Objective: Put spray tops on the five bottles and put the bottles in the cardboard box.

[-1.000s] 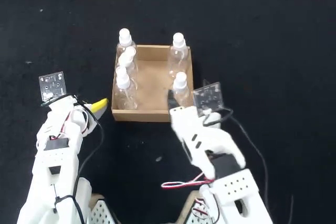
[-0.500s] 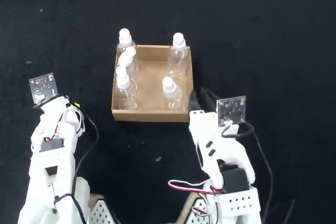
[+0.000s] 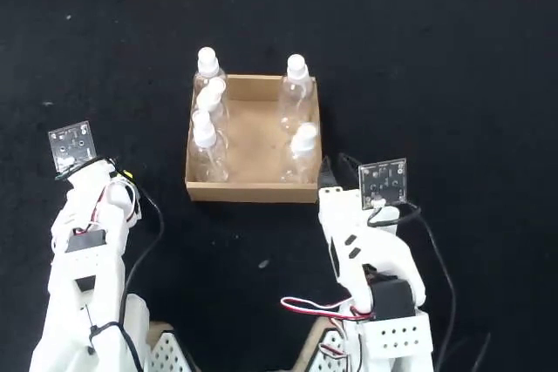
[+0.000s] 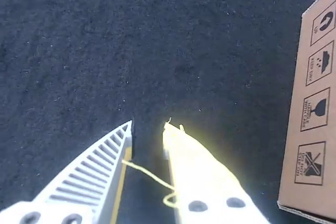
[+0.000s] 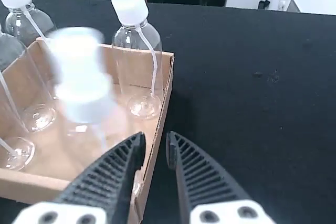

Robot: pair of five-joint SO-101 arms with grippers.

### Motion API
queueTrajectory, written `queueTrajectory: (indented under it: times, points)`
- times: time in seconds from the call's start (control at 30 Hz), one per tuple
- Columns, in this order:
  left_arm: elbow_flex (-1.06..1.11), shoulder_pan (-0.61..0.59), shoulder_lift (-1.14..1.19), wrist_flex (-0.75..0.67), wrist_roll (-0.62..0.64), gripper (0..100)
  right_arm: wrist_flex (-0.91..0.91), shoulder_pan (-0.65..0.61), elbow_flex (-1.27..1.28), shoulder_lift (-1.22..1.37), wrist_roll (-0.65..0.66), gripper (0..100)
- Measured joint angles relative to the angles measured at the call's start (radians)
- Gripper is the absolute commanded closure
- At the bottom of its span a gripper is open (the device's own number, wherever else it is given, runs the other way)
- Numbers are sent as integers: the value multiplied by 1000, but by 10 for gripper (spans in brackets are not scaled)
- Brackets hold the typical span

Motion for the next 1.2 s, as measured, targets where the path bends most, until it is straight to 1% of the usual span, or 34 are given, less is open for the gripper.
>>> queueTrajectory:
  times: [0.13,0.33,0.4,0.53,0.6,0.8,0.93,1.07,1.2]
  points:
    - [0,0,0,0,0,970,23,52,0,0,0,956]
    - [0,-11,-6,0,0,970,190,60,0,0,0,956]
    - [0,-11,-40,37,0,970,236,68,0,0,0,956]
    - [5,-11,-190,189,0,970,310,72,0,0,0,953]
    - [44,-11,-296,224,0,970,328,71,0,0,0,953]
    - [210,15,-624,249,0,970,365,71,5,0,2,953]
    - [235,21,-801,262,-2,970,446,71,5,0,2,953]
    - [236,26,-888,342,-2,970,592,71,5,0,2,955]
    - [236,26,-924,353,-2,970,611,71,5,0,2,955]
